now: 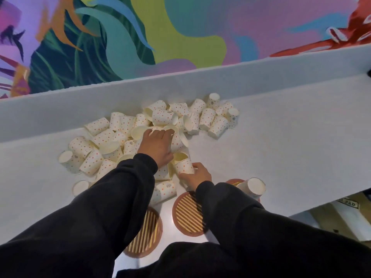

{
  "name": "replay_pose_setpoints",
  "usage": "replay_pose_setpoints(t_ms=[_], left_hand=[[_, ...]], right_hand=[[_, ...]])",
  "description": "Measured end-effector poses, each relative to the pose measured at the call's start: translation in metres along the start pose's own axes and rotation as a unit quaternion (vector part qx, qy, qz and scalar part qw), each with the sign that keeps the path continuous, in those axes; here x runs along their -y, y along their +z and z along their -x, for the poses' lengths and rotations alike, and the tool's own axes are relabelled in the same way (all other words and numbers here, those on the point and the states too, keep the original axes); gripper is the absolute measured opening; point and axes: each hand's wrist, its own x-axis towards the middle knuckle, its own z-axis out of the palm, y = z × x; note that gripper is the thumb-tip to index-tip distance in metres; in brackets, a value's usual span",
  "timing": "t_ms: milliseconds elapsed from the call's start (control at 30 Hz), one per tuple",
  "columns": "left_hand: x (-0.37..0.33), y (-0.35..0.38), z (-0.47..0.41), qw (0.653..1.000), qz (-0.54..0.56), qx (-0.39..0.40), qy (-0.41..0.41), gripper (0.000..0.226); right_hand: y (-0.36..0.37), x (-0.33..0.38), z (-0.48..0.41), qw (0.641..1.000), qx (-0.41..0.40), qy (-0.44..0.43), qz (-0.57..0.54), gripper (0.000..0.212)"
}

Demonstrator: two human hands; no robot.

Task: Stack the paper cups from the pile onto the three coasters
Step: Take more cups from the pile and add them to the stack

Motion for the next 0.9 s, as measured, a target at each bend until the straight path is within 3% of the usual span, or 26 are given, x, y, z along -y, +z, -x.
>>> replay_pose_setpoints(t_ms=[200, 333, 633, 733, 900], left_hand=[[-0.005, -0.023, 0.002, 0.966, 0.254, -0.051, -0.018, 0.069], [-0.007, -0.028, 0.005, 0.935, 0.348, -0.061, -0.038, 0.069], [-0.016, -0.025, 0.021, 0.896, 0.427, -0.084, -0.085, 0.056], [-0.022, -0.02, 0.027, 0.874, 0.465, -0.074, -0.12, 0.06], [-0.033, -0.013, 0.034, 0.832, 0.525, -0.07, -0.166, 0.047]], right_hand=[[-0.011, 0.005, 0.006, 0.996, -0.014, -0.008, -0.093, 0.066], [-0.016, 0.007, 0.012, 0.99, -0.024, -0.003, -0.14, 0.065], [-0.025, 0.004, 0.022, 0.987, -0.101, -0.072, -0.1, 0.065], [-0.027, 0.0, 0.03, 0.984, -0.095, -0.072, -0.133, 0.066], [-0.031, -0.01, 0.052, 0.975, -0.074, -0.077, -0.193, 0.062]])
